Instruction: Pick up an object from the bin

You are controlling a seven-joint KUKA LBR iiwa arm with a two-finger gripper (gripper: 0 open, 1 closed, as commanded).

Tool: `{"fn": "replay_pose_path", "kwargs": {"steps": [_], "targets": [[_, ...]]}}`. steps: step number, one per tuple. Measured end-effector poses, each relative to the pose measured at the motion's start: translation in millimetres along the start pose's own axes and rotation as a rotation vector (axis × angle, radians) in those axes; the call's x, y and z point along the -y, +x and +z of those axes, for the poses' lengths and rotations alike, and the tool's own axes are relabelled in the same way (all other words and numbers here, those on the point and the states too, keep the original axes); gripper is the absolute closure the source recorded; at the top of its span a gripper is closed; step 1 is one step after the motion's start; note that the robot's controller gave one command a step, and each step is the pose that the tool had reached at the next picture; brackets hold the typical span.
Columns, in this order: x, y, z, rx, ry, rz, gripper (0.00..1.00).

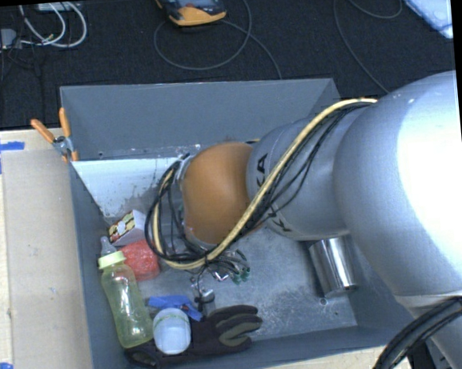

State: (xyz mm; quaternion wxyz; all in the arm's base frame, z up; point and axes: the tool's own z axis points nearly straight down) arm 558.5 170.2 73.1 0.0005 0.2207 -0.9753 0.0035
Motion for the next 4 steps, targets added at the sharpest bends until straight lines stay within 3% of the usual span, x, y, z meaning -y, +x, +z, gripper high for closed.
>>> {"fn": "replay_pose_path", "kwargs": {"steps": [1,2,3,4], "targets": [[-13,10.5,1,0.000,-0.003,0.184,0.00],[-23,17.1,0,-0.010,0.010,0.100,0.00],[-26,14.4,0,-0.018,0.021,0.096,0.00],[-42,22.8,-3,-0.027,0.029,0.083,0.00]]}}
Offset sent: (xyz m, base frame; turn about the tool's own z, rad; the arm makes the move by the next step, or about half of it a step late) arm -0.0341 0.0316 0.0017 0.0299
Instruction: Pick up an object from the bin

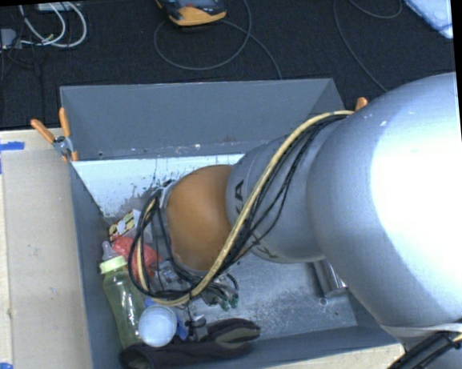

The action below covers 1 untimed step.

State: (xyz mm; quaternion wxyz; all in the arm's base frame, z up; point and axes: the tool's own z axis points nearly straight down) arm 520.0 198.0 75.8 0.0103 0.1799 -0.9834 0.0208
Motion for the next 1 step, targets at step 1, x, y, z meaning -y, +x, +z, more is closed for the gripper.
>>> {"fn": "replay_pose_path", "kwargs": {"steps": [1], "targets": [[-40.9,7.5,4.6,0.001,-0.002,-0.056,1.00]]}}
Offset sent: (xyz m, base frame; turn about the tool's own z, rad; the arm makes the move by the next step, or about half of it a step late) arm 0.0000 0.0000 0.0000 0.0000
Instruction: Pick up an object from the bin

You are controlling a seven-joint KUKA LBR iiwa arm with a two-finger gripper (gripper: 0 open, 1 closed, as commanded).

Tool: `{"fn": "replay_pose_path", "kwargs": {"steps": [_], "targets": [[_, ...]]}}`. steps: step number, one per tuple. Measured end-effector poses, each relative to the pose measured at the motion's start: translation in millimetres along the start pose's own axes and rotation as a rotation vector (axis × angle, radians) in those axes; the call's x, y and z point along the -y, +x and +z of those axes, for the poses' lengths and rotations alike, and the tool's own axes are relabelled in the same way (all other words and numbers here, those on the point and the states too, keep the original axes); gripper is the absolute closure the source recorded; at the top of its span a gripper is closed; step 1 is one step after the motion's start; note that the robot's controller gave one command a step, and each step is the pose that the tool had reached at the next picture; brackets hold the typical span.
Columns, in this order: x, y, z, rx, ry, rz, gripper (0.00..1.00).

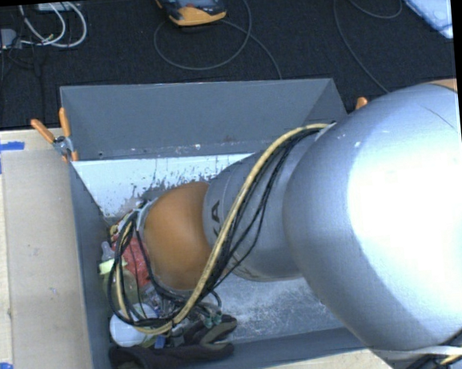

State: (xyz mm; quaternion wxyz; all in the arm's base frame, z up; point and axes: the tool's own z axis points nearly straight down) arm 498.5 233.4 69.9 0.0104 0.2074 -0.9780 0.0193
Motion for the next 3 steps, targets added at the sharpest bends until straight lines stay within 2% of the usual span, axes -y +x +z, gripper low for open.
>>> {"fn": "replay_pose_path", "kwargs": {"steps": [1,2,3], "targets": [[0,0.0,0,0.000,0.000,0.000,1.00],[-2,5.1,-48,-0.003,-0.004,0.002,1.00],[7,2.7,-94,0.001,0.000,-0.004,1.00]]}}
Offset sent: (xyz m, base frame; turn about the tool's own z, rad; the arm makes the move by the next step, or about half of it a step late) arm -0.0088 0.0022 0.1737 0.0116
